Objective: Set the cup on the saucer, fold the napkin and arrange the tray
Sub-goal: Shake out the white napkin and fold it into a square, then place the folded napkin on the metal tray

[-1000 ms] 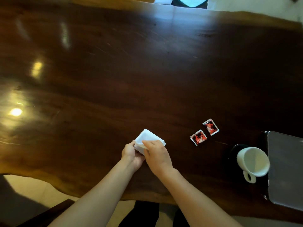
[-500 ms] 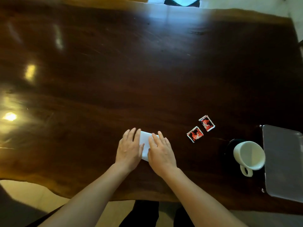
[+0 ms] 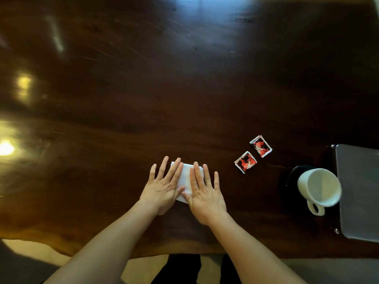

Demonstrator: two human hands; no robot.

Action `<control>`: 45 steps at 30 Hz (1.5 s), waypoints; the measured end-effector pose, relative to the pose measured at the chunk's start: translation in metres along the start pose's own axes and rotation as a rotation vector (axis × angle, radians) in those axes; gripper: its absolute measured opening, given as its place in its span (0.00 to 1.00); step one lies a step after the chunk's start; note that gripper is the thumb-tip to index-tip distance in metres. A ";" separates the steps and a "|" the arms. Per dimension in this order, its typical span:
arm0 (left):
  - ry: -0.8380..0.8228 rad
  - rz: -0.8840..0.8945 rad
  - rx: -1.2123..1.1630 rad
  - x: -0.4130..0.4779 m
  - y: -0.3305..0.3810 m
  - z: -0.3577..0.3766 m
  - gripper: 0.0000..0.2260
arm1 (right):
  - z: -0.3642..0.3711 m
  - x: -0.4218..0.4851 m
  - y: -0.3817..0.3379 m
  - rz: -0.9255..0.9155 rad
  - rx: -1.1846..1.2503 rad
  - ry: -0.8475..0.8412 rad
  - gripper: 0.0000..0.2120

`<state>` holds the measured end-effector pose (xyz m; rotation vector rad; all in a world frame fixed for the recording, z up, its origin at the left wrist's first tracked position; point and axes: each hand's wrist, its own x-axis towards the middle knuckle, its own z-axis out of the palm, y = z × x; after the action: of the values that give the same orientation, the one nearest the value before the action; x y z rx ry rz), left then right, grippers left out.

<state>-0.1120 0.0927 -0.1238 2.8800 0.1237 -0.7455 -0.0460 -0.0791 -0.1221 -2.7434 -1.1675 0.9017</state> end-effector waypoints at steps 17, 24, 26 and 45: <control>0.189 -0.708 -1.172 0.001 0.018 -0.037 0.17 | -0.047 0.003 0.012 0.623 1.278 0.154 0.03; -0.152 -0.453 -1.560 0.002 0.071 -0.076 0.17 | -0.080 -0.046 0.054 0.568 1.693 0.177 0.08; -0.140 -0.408 -1.670 0.007 0.096 -0.095 0.16 | -0.096 -0.061 0.070 0.525 1.741 0.189 0.11; -0.376 -0.346 -1.795 0.096 0.391 -0.169 0.21 | -0.160 -0.209 0.340 0.590 1.528 0.243 0.16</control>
<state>0.0989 -0.2583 0.0284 1.0085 0.7559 -0.6193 0.1437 -0.4324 0.0338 -1.6800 0.4118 0.8415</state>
